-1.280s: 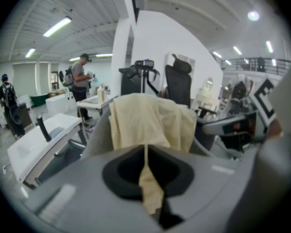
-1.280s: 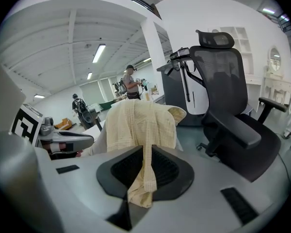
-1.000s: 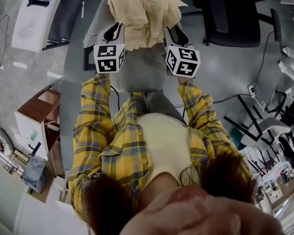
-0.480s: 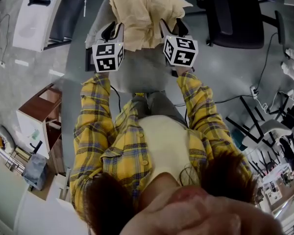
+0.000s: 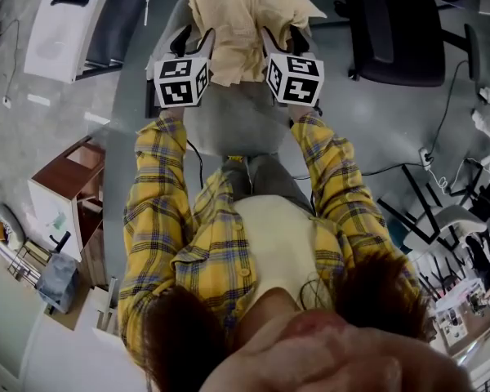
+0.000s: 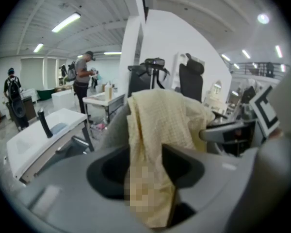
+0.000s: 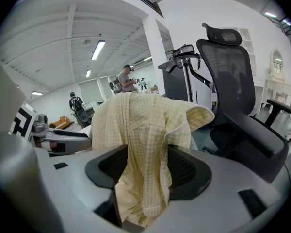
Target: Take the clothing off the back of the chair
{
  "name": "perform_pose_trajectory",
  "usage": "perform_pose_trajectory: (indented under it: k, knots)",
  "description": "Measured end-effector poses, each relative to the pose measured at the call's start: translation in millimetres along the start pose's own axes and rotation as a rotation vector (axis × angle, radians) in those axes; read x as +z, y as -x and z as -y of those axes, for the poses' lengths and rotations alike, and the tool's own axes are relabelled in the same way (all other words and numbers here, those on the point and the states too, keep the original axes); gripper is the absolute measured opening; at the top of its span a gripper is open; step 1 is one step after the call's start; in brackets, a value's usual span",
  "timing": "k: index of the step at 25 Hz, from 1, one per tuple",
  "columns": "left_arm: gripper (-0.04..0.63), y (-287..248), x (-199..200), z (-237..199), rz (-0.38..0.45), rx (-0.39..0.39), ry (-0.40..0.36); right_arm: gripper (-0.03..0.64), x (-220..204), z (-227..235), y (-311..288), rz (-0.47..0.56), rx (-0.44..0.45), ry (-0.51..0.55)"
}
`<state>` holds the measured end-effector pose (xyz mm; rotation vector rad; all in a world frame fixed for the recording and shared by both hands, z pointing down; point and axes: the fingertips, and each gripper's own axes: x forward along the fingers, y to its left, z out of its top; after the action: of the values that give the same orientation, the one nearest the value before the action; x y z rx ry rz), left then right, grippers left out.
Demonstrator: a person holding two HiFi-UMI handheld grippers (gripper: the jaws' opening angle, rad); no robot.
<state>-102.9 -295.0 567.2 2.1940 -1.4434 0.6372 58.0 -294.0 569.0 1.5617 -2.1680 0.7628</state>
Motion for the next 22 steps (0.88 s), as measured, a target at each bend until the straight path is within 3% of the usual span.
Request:
perform_pose_trajectory:
  k: [6, 14, 19, 22]
  knots:
    - [0.252, -18.9, 7.8, -3.2, 0.010, -0.014, 0.016, 0.224, 1.0, -7.7, -9.3, -0.007, 0.009, 0.004]
    - [0.261, -38.4, 13.8, 4.2, 0.000, -0.019, -0.011, 0.220, 3.2, -11.7, -18.4, -0.013, 0.004, 0.010]
    - [0.239, -40.7, 14.7, 4.7, 0.004, -0.001, -0.021, 0.127, 4.3, -8.5, -23.4, -0.027, -0.005, 0.023]
    - [0.186, -40.3, 14.5, 5.2, 0.004, 0.002, -0.032, 0.092, 4.3, -7.8, -25.3, -0.030, -0.003, 0.024]
